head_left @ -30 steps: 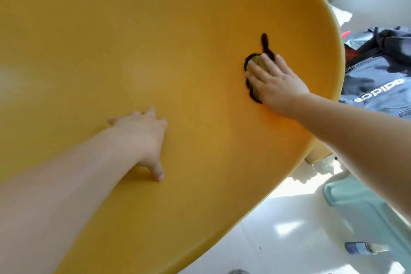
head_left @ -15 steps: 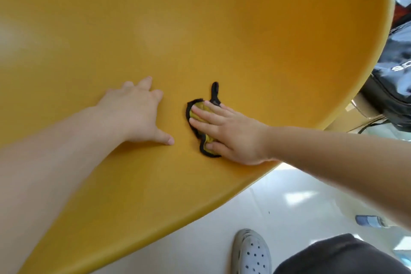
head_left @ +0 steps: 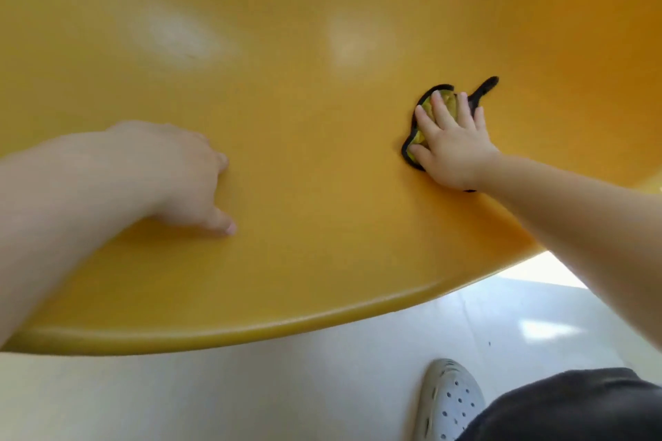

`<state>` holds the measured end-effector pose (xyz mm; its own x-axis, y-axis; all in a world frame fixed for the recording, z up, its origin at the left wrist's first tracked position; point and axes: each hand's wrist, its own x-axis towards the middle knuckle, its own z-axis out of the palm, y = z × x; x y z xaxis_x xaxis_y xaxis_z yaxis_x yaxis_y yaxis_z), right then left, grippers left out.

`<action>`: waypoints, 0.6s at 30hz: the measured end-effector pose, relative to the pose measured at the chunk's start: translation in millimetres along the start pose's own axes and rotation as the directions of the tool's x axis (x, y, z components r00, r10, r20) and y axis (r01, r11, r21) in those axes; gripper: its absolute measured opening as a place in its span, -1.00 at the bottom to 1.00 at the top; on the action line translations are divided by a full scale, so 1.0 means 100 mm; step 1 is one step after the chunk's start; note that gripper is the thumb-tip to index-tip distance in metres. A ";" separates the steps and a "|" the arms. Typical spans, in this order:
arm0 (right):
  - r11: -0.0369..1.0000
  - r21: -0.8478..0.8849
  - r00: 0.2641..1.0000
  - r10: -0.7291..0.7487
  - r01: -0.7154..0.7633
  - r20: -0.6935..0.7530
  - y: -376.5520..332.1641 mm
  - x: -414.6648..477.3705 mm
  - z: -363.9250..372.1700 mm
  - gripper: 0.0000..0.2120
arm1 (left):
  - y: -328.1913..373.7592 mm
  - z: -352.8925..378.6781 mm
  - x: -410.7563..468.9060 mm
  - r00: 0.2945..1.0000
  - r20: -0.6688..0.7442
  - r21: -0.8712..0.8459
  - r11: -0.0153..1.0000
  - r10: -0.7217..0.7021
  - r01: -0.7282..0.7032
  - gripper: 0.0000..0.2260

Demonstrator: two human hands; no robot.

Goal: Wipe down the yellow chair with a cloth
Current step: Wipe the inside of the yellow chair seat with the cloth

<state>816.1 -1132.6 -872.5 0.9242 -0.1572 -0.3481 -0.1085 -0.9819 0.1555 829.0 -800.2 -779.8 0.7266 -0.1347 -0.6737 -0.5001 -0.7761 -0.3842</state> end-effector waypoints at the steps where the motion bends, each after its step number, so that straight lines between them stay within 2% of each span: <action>1: 0.992 0.056 0.993 -0.117 0.116 0.010 -0.32 -0.09 0.05 -0.34 | -0.05 0.03 -0.02 1.000 -0.006 0.007 1.000 -0.006 0.006 -0.11; 3: 0.909 0.108 0.915 -0.404 0.402 -0.003 -0.87 -0.42 0.13 -0.36 | -0.14 0.10 -0.04 1.000 -0.017 0.004 1.000 -0.021 0.021 -0.11; 5: 0.734 0.131 0.742 -0.671 0.666 -0.011 -1.20 -0.85 0.15 -0.38 | -0.16 0.17 -0.03 1.000 -0.008 0.004 1.000 -0.022 0.022 -0.12; 7: 0.563 0.163 0.568 -0.823 0.810 0.020 -1.18 -1.12 0.16 -0.41 | -0.15 0.21 -0.01 1.000 -0.003 0.003 1.000 -0.009 0.009 -0.14; 8: 0.499 0.177 0.502 -0.864 0.849 0.029 -1.06 -1.14 0.15 -0.43 | -0.15 0.21 -0.01 1.000 -0.003 -0.011 1.000 -0.006 0.006 -0.15; 9: 0.471 0.170 0.471 -0.881 0.865 0.041 -0.89 -1.07 0.14 -0.44 | -0.16 0.20 -0.02 1.000 -0.002 -0.031 1.000 -0.002 0.002 -0.15; 10: 0.490 0.136 0.486 -0.872 0.861 0.066 -0.70 -0.93 0.14 -0.45 | -0.17 0.20 -0.04 1.000 -0.004 -0.052 0.999 0.004 -0.004 -0.16; 11: 0.555 0.071 0.550 -0.831 0.829 0.081 -0.50 -0.74 0.15 -0.44 | -0.19 0.19 -0.06 1.000 -0.012 -0.074 0.997 0.010 -0.010 -0.17; 12: 0.652 -0.004 0.651 -0.756 0.758 0.068 -0.31 -0.52 0.15 -0.42 | -0.20 0.20 -0.08 0.999 -0.033 -0.095 0.995 0.017 -0.020 -0.18; 14: 0.847 -0.080 0.850 -0.527 0.525 -0.001 -0.05 -0.13 0.11 -0.41 | -0.21 0.24 -0.12 0.997 -0.079 -0.147 0.989 0.025 -0.036 -0.17; 16: 0.947 0.009 0.947 -0.320 0.321 -0.039 -0.06 0.07 0.06 -0.41 | -0.22 0.30 -0.18 0.993 -0.119 -0.245 0.969 0.005 -0.034 -0.13; 18: 0.973 0.181 0.987 -0.123 0.139 -0.100 -0.35 0.07 0.06 -0.41 | -0.28 0.35 -0.26 0.987 -0.159 -0.316 0.948 -0.008 -0.043 -0.16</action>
<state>824.1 -1100.0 -886.3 0.9626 -0.0240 -0.2698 -0.0431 -0.9970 -0.0648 807.3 -753.6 -773.2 0.7963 -0.2249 -0.5615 -0.3567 -0.9243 -0.1356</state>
